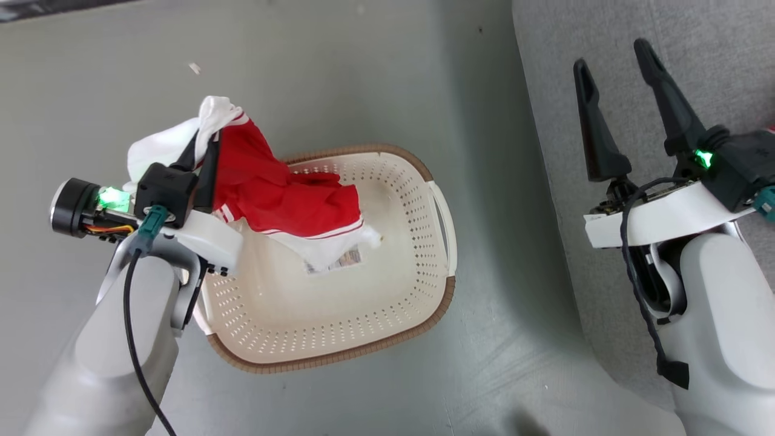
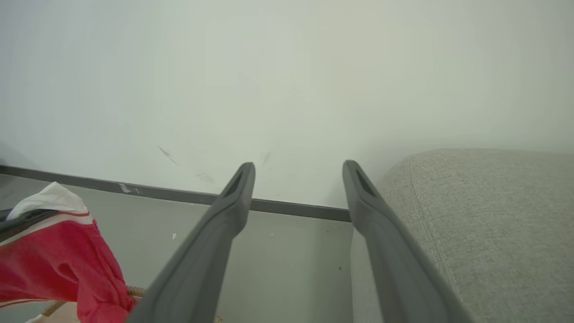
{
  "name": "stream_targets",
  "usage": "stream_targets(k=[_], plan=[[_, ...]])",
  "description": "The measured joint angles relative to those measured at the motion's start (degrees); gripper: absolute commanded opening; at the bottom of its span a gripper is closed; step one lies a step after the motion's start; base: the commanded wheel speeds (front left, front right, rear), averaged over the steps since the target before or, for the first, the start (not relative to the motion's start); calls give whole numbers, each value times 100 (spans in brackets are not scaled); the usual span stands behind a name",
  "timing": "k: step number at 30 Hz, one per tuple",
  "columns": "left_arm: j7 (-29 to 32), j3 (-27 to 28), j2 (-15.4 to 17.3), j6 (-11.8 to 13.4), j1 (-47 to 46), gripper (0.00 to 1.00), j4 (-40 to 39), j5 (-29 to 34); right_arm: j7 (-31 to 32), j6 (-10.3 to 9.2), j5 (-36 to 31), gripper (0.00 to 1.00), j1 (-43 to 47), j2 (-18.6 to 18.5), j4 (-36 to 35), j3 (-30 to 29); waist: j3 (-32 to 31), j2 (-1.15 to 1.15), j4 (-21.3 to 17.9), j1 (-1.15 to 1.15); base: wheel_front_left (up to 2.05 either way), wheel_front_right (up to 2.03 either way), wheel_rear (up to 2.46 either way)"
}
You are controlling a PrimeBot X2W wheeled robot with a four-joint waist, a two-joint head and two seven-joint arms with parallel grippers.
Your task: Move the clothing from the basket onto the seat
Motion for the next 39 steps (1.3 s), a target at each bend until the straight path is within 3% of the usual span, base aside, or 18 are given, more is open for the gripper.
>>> stream_targets(k=[11,27,39], plan=[[-1,56,180,-21,297,0,-622,-110,1,0,-2,100,259,-107,299,237,-668,0,164,0,0,0,0],[393,-233,321,-442,363,0,-1181,-210,1,0,107,100,611,-391,765,836,-1724,0,335,0,0,0,0],[917,-671,191,-862,258,0,-1534,-208,1,1,270,100,721,-739,1220,1749,-2504,0,455,0,0,0,0]])
